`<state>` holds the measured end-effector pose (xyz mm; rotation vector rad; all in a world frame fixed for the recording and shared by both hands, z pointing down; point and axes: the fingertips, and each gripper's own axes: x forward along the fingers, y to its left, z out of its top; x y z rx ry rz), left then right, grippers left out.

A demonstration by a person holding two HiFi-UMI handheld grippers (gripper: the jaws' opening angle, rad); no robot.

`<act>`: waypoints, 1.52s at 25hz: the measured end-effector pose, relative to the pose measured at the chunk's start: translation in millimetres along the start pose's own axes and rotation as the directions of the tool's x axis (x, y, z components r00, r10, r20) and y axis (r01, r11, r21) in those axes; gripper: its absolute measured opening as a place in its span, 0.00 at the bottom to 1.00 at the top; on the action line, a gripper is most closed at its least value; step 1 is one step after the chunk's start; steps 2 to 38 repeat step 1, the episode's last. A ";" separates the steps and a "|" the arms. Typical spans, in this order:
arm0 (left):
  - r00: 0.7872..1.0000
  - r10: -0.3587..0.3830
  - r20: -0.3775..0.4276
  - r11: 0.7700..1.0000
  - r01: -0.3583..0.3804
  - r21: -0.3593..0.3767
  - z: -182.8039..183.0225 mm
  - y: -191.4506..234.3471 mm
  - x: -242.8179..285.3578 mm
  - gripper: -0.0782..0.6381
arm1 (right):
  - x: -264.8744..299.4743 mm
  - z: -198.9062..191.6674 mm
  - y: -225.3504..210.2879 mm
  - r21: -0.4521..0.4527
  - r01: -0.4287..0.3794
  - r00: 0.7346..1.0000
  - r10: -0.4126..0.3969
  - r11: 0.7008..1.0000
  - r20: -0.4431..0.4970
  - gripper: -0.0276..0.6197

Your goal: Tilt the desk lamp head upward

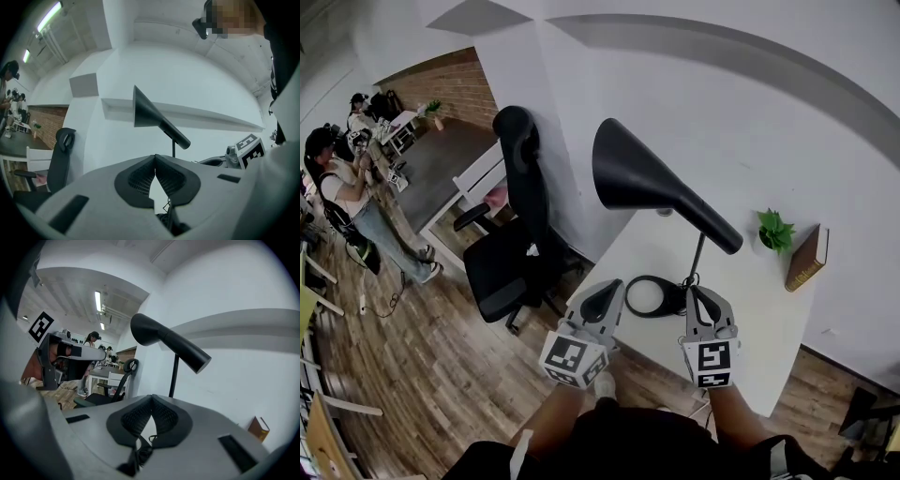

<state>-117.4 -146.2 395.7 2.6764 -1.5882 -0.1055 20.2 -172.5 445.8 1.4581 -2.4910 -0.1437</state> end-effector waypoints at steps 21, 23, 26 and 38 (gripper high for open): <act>1.000 0.002 0.000 1.000 -0.002 0.001 0.2 0.8 0.9 0.12 | 1.4 0.6 0.2 -0.006 -0.001 1.000 0.001 1.000 0.000 0.04; 1.000 0.002 0.000 1.000 -0.002 0.001 0.2 0.8 0.9 0.12 | 1.4 0.6 0.2 -0.006 -0.001 1.000 0.001 1.000 0.000 0.04; 1.000 0.002 0.000 1.000 -0.002 0.001 0.2 0.8 0.9 0.12 | 1.4 0.6 0.2 -0.006 -0.001 1.000 0.001 1.000 0.000 0.04; 1.000 0.002 0.000 1.000 -0.002 0.001 0.2 0.8 0.9 0.12 | 1.4 0.6 0.2 -0.006 -0.001 1.000 0.001 1.000 0.000 0.04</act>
